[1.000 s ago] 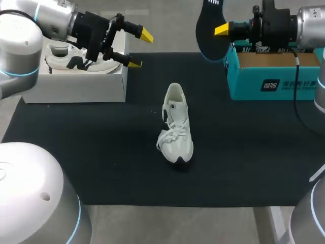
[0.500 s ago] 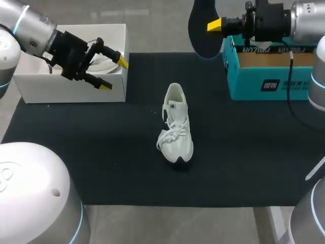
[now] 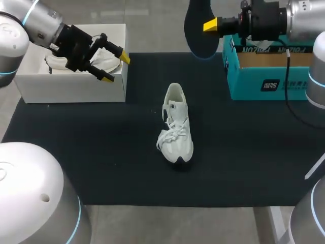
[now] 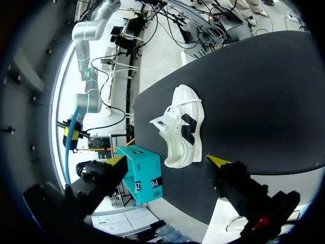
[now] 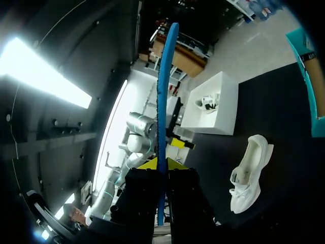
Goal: Take the shoe out of the shoebox, open the shoe tongue, remove and reinsert the insole, then place the shoe into the shoebox
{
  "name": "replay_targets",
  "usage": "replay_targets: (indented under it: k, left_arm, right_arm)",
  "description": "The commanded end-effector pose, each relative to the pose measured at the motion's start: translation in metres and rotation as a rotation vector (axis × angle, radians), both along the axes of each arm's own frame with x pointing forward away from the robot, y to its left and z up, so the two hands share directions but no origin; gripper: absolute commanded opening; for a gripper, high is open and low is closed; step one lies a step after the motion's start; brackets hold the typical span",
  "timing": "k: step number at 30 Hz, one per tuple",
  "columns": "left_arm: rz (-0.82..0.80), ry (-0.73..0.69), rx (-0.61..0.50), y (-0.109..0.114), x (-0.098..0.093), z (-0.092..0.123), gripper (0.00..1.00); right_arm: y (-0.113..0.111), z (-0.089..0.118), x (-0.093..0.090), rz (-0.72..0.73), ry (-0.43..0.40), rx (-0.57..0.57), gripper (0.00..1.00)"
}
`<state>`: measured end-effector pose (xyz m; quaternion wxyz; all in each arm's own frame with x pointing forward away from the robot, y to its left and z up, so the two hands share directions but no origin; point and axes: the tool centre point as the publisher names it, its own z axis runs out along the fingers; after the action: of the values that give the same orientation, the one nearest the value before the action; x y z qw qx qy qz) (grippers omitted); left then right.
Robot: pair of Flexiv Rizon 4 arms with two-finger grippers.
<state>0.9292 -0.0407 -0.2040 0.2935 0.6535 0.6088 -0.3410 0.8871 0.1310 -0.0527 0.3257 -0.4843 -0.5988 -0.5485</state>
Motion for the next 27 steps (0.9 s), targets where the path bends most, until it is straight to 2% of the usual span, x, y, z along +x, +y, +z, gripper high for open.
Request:
replay_targets:
  k: [1,5,9,12,15,27]
  left_arm:
    - [-0.033,0.026,0.012,-0.002,0.014,-0.004,1.0]
    - [-0.036,0.03,0.007,-0.003,0.014,-0.005,1.0]
    - [-0.036,0.03,0.007,-0.003,0.014,-0.005,1.0]
    - [-0.036,0.03,0.007,-0.003,0.014,-0.005,1.0]
    - [-0.036,0.03,0.007,-0.003,0.014,-0.005,1.0]
    - [-0.036,0.03,0.007,-0.003,0.014,-0.005,1.0]
  right_arm:
    - [0.002,0.0,-0.004,-0.01,0.002,-0.006,0.0]
    - [0.002,0.0,-0.004,-0.02,-0.007,-0.015,0.0]
    - [0.004,-0.002,0.003,-0.016,-0.061,-0.034,0.0]
    - [0.007,-0.002,0.014,-0.008,-0.196,-0.02,0.0]
    - [0.011,-0.001,0.02,-0.01,-0.263,-0.049,0.0]
    - [0.011,0.0,0.02,-0.026,-0.27,-0.045,0.0]
